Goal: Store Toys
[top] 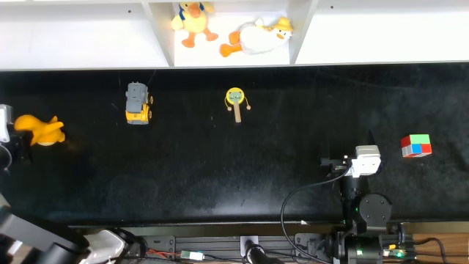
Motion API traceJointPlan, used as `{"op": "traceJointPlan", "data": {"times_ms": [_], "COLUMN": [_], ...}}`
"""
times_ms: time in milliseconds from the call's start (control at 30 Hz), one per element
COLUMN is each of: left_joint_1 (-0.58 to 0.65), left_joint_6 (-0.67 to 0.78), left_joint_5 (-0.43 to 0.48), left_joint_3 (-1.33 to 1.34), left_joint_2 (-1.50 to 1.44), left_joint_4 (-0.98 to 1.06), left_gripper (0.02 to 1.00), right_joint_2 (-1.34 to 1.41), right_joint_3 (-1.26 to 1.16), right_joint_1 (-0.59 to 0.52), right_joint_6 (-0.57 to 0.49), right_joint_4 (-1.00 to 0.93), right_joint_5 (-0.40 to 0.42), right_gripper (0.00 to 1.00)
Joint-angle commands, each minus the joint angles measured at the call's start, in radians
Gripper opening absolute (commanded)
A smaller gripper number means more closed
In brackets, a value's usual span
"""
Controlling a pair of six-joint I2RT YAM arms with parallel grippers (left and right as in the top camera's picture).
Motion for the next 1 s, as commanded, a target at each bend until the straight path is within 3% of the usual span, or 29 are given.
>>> {"op": "traceJointPlan", "data": {"times_ms": [33, 500, 700, 1000], "left_joint_1": [-0.009, -0.132, -0.266, -0.343], "left_joint_6": [-0.102, -0.294, -0.486, -0.616], "left_joint_5": [0.037, 0.065, -0.084, -0.105], "left_joint_3": [0.022, 0.022, 0.022, 0.037], "left_joint_2": [-0.137, -0.207, -0.203, -0.092], "left_joint_4": [0.003, 0.087, 0.283, 0.433], "left_gripper": [0.036, 0.036, 0.038, 0.036], "right_joint_2": [-0.006, -0.006, -0.006, -0.006], "right_joint_3": [-0.013, -0.013, -0.013, -0.013], "right_joint_1": [0.006, 0.006, 0.006, 0.006], "right_joint_6": [0.008, 0.008, 0.008, 0.008], "right_joint_4": [0.005, 0.005, 0.005, 0.005], "right_joint_5": [0.011, 0.011, 0.011, 0.011], "right_gripper": [0.996, 0.996, 0.996, 0.993]}}
